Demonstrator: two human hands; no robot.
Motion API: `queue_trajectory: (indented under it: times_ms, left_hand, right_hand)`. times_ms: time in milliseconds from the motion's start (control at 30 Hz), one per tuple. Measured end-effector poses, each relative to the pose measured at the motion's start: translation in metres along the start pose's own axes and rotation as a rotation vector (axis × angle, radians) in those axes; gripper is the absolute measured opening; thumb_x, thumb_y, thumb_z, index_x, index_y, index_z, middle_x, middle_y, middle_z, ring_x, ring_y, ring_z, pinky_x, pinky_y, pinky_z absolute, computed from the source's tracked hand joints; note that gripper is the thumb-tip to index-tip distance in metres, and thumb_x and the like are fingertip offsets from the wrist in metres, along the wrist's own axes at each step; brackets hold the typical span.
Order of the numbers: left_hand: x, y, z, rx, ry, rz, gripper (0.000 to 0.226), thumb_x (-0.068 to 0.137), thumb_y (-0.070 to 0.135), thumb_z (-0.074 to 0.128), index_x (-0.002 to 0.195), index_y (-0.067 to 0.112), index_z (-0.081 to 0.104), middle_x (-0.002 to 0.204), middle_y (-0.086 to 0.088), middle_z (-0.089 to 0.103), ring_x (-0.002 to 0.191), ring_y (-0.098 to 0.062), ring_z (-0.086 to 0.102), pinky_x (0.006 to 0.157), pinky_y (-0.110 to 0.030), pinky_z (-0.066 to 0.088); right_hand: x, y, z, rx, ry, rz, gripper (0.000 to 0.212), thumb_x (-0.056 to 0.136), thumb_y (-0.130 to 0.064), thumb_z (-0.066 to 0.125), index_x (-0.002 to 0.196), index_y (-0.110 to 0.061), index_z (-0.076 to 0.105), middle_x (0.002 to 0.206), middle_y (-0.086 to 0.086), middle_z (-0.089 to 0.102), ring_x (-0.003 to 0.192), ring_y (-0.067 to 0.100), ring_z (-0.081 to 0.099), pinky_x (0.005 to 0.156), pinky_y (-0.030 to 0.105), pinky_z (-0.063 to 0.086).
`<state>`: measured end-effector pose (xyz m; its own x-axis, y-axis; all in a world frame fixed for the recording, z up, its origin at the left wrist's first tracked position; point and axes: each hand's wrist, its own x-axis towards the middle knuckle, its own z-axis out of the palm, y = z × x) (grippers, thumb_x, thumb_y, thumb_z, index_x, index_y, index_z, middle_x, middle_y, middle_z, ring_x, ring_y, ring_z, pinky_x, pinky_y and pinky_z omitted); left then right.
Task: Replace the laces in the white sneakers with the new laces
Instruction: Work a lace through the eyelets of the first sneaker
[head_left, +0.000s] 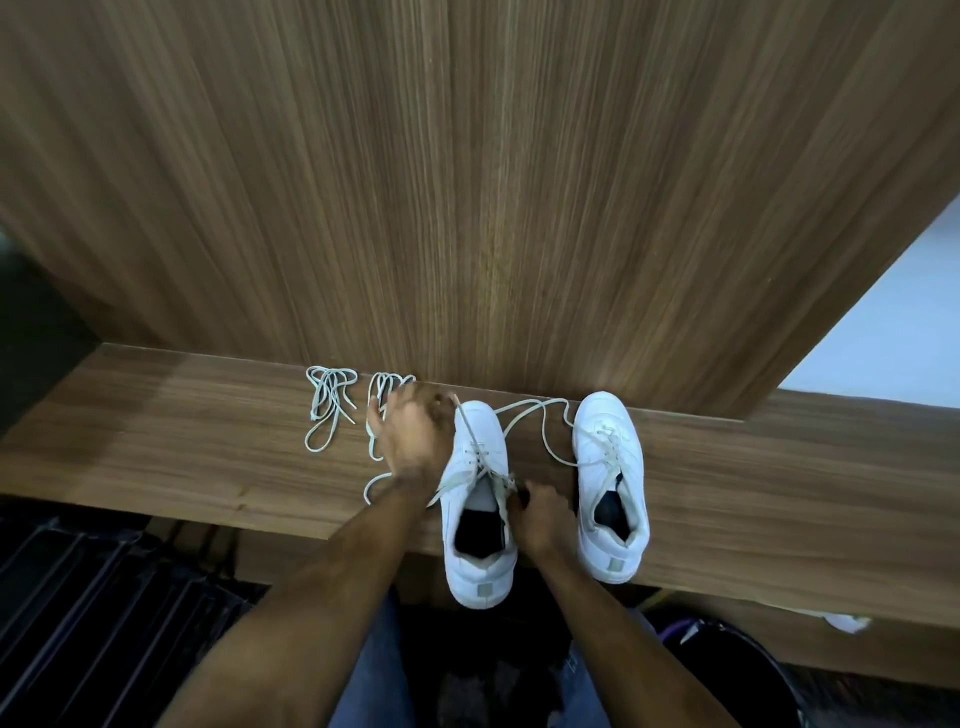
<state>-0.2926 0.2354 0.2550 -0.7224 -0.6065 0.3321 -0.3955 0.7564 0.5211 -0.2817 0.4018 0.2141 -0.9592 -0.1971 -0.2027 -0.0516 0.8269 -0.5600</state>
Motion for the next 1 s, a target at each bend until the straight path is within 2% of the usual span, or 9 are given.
queue_trajectory:
  times_ms: [100, 200, 300, 433, 533, 667, 767, 867, 1000]
  left_hand:
    - [0.02, 0.0, -0.015, -0.181, 0.145, -0.249, 0.015, 0.088, 0.029, 0.059, 0.087, 0.022, 0.072, 0.099, -0.003, 0.07, 0.101, -0.026, 0.059, 0.106, -0.047, 0.03]
    - [0.03, -0.004, -0.019, -0.213, 0.153, -0.399, 0.02, 0.09, 0.035, 0.059, 0.097, 0.022, 0.072, 0.104, -0.008, 0.069, 0.103, -0.031, 0.06, 0.102, -0.046, 0.036]
    - [0.016, -0.011, -0.013, -0.134, -0.012, -0.279, 0.031, 0.085, 0.035, 0.062, 0.113, 0.021, 0.063, 0.116, -0.007, 0.06, 0.113, -0.029, 0.053, 0.101, -0.046, 0.036]
    - [-0.038, -0.016, 0.001, -0.053, -0.359, -0.094, 0.038, 0.08, 0.049, 0.064, 0.106, 0.024, 0.052, 0.106, -0.002, 0.062, 0.102, -0.029, 0.059, 0.083, -0.038, 0.043]
    - [-0.072, -0.024, 0.01, 0.021, -0.531, -0.118, 0.032, 0.081, 0.051, 0.06, 0.103, 0.029, 0.056, 0.106, -0.003, 0.066, 0.104, -0.032, 0.061, 0.082, -0.035, 0.046]
    - [-0.074, -0.038, 0.014, -0.289, -0.496, -0.453, 0.03, 0.077, 0.048, 0.071, 0.08, 0.018, 0.071, 0.09, -0.021, 0.066, 0.099, -0.037, 0.062, 0.074, -0.036, 0.05]
    - [-0.075, -0.04, 0.013, -0.302, -0.514, -0.496, 0.036, 0.076, 0.055, 0.07, 0.084, 0.02, 0.071, 0.091, -0.02, 0.066, 0.097, -0.036, 0.063, 0.075, -0.036, 0.051]
    - [-0.078, -0.038, 0.01, -0.188, -0.518, -0.462, 0.029, 0.081, 0.053, 0.062, 0.095, 0.028, 0.071, 0.099, -0.012, 0.069, 0.101, -0.034, 0.062, 0.08, -0.035, 0.05]
    - [-0.077, -0.034, 0.009, -0.127, -0.542, -0.441, 0.031, 0.083, 0.051, 0.058, 0.102, 0.031, 0.071, 0.108, -0.009, 0.068, 0.107, -0.032, 0.061, 0.086, -0.035, 0.05]
  right_hand:
    - [-0.001, 0.0, -0.001, 0.008, 0.0, -0.012, 0.026, 0.096, -0.028, 0.046, 0.106, -0.013, 0.064, 0.11, 0.013, 0.066, 0.109, 0.036, 0.058, 0.086, 0.039, 0.045]
    - [0.0, 0.0, 0.0, 0.013, -0.001, -0.01, 0.026, 0.096, -0.029, 0.046, 0.106, -0.013, 0.064, 0.11, 0.013, 0.066, 0.108, 0.036, 0.058, 0.085, 0.039, 0.045]
    - [0.001, 0.0, -0.001, 0.002, -0.013, 0.001, 0.023, 0.095, -0.03, 0.046, 0.102, -0.016, 0.063, 0.107, 0.011, 0.066, 0.106, 0.035, 0.059, 0.084, 0.038, 0.046]
    - [0.002, -0.001, -0.001, -0.02, -0.038, -0.003, 0.019, 0.093, -0.031, 0.049, 0.095, -0.017, 0.061, 0.103, 0.01, 0.068, 0.104, 0.034, 0.06, 0.08, 0.036, 0.045]
    - [0.004, 0.001, 0.0, -0.034, -0.031, -0.042, 0.02, 0.09, -0.029, 0.052, 0.107, -0.023, 0.06, 0.106, 0.004, 0.069, 0.105, 0.031, 0.061, 0.082, 0.036, 0.049]
    - [0.007, 0.001, 0.0, -0.029, -0.022, -0.168, 0.047, 0.087, -0.015, 0.05, 0.13, -0.033, 0.045, 0.12, 0.001, 0.065, 0.109, 0.03, 0.061, 0.087, 0.038, 0.05]
    - [0.012, -0.007, 0.004, -0.226, -0.091, -0.313, 0.065, 0.08, -0.007, 0.05, 0.137, -0.036, 0.035, 0.138, 0.001, 0.048, 0.108, 0.034, 0.059, 0.08, 0.039, 0.05]
    - [0.021, -0.016, 0.011, -0.414, -0.116, -0.422, 0.058, 0.084, -0.014, 0.052, 0.137, -0.03, 0.034, 0.145, 0.0, 0.031, 0.105, 0.036, 0.059, 0.074, 0.04, 0.049]
    - [0.029, -0.03, 0.011, -0.596, -0.055, -0.496, 0.04, 0.097, -0.024, 0.043, 0.136, -0.02, 0.038, 0.13, 0.006, 0.049, 0.102, 0.036, 0.061, 0.074, 0.038, 0.048]
